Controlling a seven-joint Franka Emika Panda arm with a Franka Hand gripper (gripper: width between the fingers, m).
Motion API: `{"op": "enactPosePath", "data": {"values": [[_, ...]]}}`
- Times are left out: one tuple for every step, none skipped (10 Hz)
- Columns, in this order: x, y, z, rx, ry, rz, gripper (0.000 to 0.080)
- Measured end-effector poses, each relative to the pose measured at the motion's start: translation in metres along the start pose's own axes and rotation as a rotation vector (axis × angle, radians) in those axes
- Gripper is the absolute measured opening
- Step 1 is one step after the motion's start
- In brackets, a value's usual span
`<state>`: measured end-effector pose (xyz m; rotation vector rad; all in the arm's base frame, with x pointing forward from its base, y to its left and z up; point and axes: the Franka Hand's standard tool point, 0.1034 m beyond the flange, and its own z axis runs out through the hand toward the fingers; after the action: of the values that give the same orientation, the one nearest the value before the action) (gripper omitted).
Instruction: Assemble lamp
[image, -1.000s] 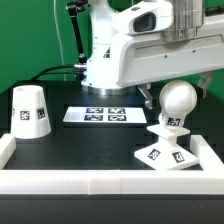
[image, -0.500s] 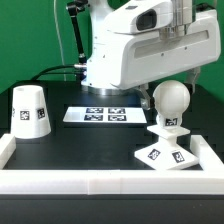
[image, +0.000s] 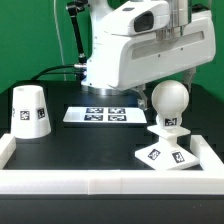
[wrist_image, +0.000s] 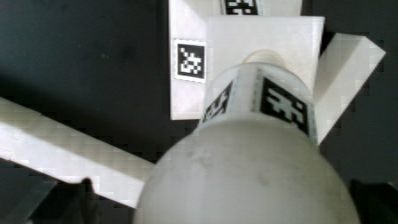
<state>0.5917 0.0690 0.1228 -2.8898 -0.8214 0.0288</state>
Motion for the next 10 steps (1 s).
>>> {"op": "enactPosePath", "data": {"values": [[-0.0005, -0.0020, 0.0012, 0.001, -0.003, 0.002, 0.0699], [0.0009, -0.0044, 0.0004, 0.000, -0.002, 0.004, 0.0699], [0.0012, -0.0042, 0.0002, 0.000, -0.001, -0.014, 0.0699], [0.0013, -0.0037, -0.0001, -0.001, -0.001, -0.031, 0.0699], [0.0020, -0.0039, -0.0005, -0.003, 0.000, -0.039, 0.0699], [0.0024, -0.0036, -0.0008, -0.004, 0.001, -0.042, 0.0699], [0.0022, -0.0027, -0.0005, -0.004, 0.000, -0.041, 0.0699], [0.0010, -0.0011, 0.0007, -0.003, -0.001, -0.038, 0.0609], [0.0000, 0.0008, 0.0006, -0.003, -0.001, -0.034, 0.0609], [-0.0009, 0.0033, 0.0003, -0.003, 0.001, -0.040, 0.0574]]}}
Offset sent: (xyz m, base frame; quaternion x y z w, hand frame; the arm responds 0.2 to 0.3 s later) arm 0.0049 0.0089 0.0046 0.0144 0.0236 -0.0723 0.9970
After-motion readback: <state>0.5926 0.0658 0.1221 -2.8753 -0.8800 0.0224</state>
